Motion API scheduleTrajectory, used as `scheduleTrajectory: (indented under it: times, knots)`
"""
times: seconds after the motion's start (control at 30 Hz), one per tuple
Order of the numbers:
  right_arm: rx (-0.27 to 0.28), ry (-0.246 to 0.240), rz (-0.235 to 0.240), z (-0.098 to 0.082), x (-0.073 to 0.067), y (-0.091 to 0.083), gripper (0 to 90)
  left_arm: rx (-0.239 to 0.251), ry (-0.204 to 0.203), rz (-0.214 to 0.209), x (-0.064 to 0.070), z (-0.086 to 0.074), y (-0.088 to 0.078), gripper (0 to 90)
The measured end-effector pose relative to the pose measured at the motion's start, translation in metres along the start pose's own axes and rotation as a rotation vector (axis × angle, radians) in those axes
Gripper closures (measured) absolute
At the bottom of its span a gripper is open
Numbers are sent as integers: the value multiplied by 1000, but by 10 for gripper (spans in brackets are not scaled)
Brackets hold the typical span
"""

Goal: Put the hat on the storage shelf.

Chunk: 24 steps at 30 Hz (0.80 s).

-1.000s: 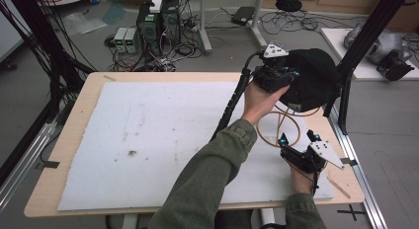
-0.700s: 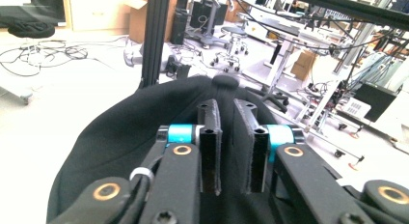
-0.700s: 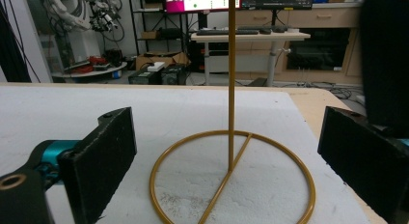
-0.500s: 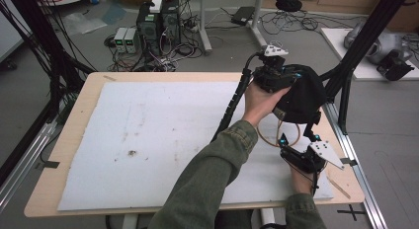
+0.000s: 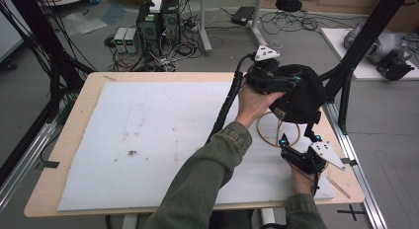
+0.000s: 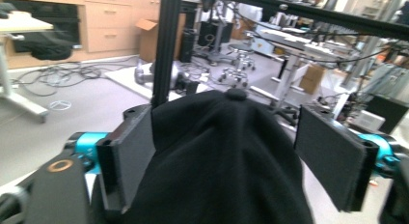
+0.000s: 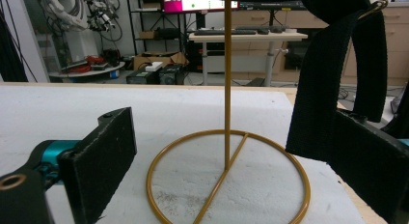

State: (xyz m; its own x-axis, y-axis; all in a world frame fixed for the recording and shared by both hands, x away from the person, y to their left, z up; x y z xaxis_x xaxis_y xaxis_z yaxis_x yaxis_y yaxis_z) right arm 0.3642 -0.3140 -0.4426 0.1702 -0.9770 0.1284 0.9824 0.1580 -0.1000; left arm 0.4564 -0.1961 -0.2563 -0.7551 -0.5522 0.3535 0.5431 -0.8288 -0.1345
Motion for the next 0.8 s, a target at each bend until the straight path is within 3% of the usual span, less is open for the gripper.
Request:
scheduleTrajectory:
  times: [0.5, 0.8]
  knots:
    - [5, -13, -9, 0, 0, 0, 54, 51, 17, 65, -28, 2, -42, 189]
    - [-2, -21, -9, -1, 0, 0, 54, 70, 32, 67, -35, -1, -66, 189]
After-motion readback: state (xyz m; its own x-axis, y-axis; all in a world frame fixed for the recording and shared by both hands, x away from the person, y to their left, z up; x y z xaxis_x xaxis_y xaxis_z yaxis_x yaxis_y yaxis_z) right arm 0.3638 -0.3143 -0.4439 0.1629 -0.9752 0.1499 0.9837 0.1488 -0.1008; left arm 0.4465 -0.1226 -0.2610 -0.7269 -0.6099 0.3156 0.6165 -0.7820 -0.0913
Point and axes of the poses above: each handheld gripper's, and its own axes: y roughly forward along the jaws, z roughly out of its top, x roughly to its right, the point moved 8 cm from there along y, roughly forward along the jaws, and after that the axes turned 10 degrees about -y, right-handed, at the moved point
